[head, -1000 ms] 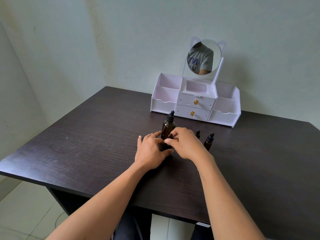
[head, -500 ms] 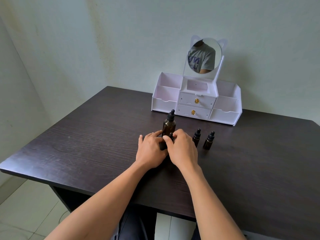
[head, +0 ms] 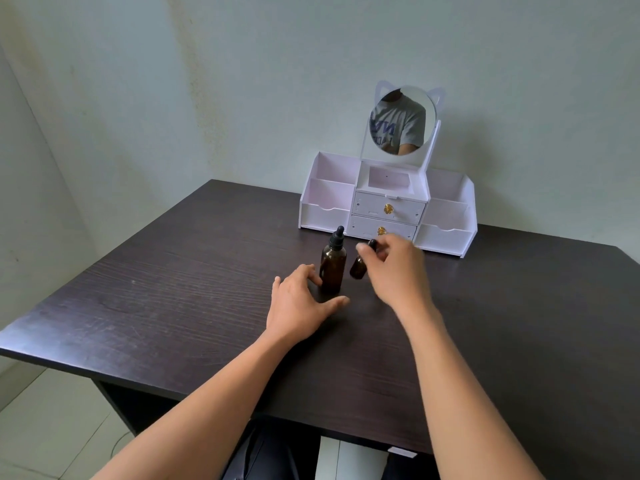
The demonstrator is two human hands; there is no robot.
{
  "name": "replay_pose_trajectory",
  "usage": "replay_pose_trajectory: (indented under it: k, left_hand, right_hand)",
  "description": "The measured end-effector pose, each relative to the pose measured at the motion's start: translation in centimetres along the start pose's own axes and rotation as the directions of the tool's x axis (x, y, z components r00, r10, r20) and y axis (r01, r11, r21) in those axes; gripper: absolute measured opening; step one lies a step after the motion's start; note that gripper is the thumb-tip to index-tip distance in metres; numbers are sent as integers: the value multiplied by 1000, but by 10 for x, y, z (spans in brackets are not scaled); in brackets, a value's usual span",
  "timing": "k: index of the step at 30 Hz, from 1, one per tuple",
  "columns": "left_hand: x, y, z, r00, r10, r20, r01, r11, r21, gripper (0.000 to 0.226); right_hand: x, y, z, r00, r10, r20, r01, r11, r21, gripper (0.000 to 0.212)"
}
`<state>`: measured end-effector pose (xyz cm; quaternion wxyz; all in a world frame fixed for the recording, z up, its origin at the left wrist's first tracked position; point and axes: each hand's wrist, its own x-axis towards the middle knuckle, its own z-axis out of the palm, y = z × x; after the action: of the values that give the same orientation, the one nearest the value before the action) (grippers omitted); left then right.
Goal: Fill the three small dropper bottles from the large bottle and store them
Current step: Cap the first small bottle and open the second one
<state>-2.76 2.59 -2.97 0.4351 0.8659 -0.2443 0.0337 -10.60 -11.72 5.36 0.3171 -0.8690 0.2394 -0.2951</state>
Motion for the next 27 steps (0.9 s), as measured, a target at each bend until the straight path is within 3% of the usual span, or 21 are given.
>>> replay_pose_trajectory:
  k: [5, 9, 16, 27]
  left_hand:
    - [7, 8, 2, 990, -135, -48, 130, 986, -102, 76]
    - [19, 13, 5, 987, -154, -48, 155, 988, 16, 89]
    - [21, 1, 15, 997, -48, -64, 59, 979, 197, 65]
    - [23, 0, 15, 997, -37, -73, 51, 980, 192, 56]
  right_hand:
    - [40, -9, -45, 997, -26, -79, 29, 999, 39, 24]
    - [76, -17, -67, 993, -46, -110, 44, 999, -18, 22]
    - [145, -14, -77, 985, -100, -144, 77, 984, -162, 19]
    - [207, 11, -57, 993, -83, -79, 59, 962, -268, 19]
